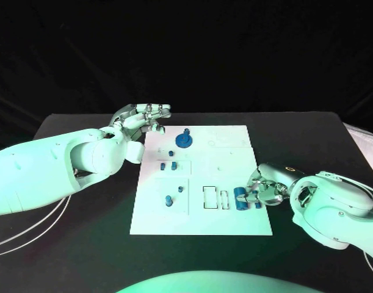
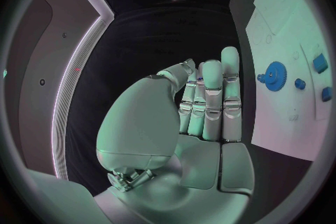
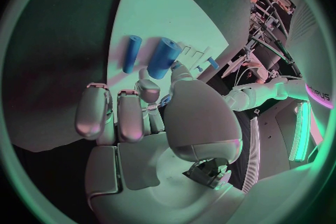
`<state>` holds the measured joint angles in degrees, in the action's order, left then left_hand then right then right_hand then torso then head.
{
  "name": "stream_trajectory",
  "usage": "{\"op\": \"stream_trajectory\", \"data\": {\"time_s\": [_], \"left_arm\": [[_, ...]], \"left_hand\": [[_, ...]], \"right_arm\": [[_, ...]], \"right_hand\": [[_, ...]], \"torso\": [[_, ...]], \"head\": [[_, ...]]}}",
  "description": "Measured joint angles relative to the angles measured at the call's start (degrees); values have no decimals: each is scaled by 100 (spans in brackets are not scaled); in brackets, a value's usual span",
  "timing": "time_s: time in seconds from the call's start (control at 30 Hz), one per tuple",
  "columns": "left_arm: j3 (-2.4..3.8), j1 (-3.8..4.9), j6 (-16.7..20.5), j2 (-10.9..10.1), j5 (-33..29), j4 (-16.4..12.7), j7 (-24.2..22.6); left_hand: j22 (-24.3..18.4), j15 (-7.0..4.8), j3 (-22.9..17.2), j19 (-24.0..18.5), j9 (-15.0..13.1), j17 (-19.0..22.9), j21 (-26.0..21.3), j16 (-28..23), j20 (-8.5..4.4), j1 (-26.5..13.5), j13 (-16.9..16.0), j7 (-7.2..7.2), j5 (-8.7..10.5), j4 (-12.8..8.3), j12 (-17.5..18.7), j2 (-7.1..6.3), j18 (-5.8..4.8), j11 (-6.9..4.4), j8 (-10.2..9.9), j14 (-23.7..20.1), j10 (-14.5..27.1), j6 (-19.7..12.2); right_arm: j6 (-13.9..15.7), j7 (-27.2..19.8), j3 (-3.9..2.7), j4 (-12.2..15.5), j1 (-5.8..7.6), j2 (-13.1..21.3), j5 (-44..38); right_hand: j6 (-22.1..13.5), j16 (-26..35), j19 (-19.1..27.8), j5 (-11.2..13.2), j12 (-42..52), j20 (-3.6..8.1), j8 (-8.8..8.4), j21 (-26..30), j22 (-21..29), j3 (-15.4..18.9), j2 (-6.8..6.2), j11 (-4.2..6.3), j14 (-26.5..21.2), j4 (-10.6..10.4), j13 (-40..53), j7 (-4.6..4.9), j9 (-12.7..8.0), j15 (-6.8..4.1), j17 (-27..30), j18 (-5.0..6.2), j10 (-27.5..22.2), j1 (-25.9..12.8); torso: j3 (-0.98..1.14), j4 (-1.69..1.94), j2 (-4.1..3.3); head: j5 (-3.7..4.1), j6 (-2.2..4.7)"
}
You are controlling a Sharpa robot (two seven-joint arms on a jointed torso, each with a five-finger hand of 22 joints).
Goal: Assemble the parts on the task board
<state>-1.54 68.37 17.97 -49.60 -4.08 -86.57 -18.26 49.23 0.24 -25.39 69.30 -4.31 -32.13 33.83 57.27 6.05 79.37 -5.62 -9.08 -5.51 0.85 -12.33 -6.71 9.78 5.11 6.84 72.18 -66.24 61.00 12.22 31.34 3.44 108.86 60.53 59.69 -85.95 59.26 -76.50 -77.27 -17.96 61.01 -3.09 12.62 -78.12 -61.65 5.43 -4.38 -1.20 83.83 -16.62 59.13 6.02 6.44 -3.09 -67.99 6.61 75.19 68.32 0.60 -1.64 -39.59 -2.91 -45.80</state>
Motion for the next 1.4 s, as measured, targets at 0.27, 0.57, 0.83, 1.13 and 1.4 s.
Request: {"op": "stream_trajectory", "data": {"time_s": [0.27, 0.57, 0.83, 1.13, 1.4], "left_arm": [[0, 0, -2, -8, 0, -2, 2], [0, -1, -4, -14, 0, -3, 7], [0, -1, -7, -14, 0, -4, 12], [0, -1, -11, -12, 0, 0, 15], [0, -1, -15, -6, 0, 0, 16]], "left_hand": [[0, 0, 0, 0, 0, 0, 0, 0, 0, 0, 0, 0, 0, 0, 0, 0, 0, 0, 0, 0, 0, 0], [0, 0, 0, 0, -1, 0, 0, 0, 0, 0, 1, 0, 0, 0, 0, 0, 0, 0, 0, 0, 0, 0], [0, 0, 0, 0, -1, -1, 0, 0, 0, 0, 1, 0, 0, 0, 0, 0, 0, 0, 0, 0, 0, 0], [1, 0, 0, 0, -1, -1, 0, 0, 0, 0, 1, 0, 0, 0, 0, 0, 0, 0, 0, 0, 0, 0], [-11, 0, 17, 0, -1, 16, 0, 0, 0, 0, -5, 0, 0, -17, -31, 0, 0, 0, 0, 0, 0, 0]], "right_arm": [[-137, 60, -6, -76, -74, -144, -140], [-149, 78, -31, -148, -103, -226, -236], [40, 77, -15, -110, -131, -202, -221], [625, -3, -17, 151, -31, -68, 21], [878, -95, -18, 217, 25, -238, 355]], "right_hand": [[0, 0, 0, 22, 22, 0, 25, -23, 0, 5, 0, 0, 0, 5, 31, 0, 24, 0, 0, 0, 0, 0], [115, -25, 0, -113, 44, 0, 157, -23, -24, 18, 253, 14, 0, 18, 138, -88, 83, 0, -27, 0, 16, 190], [310, -133, -54, -298, 44, 54, 223, -102, -166, -23, 472, 102, 21, 75, 220, -145, 149, -63, -194, -90, 105, 377], [333, -178, -73, -416, 44, 74, 225, -133, -228, -23, 561, 133, 11, 36, 262, -125, 159, -72, -255, -90, 155, 363], [335, -178, -92, -480, 44, 93, 226, -133, -238, 7, 644, 133, 20, 6, 287, -127, 166, -103, -277, -90, 156, 280]], "torso": [[-4, 0, -1], [-7, -2, 2], [-5, -2, 2], [-2, -2, 3], [-9, 4, -5]], "head": [[-15, -14], [-24, -29], [-21, -29], [-22, -16], [-22, -16]]}}
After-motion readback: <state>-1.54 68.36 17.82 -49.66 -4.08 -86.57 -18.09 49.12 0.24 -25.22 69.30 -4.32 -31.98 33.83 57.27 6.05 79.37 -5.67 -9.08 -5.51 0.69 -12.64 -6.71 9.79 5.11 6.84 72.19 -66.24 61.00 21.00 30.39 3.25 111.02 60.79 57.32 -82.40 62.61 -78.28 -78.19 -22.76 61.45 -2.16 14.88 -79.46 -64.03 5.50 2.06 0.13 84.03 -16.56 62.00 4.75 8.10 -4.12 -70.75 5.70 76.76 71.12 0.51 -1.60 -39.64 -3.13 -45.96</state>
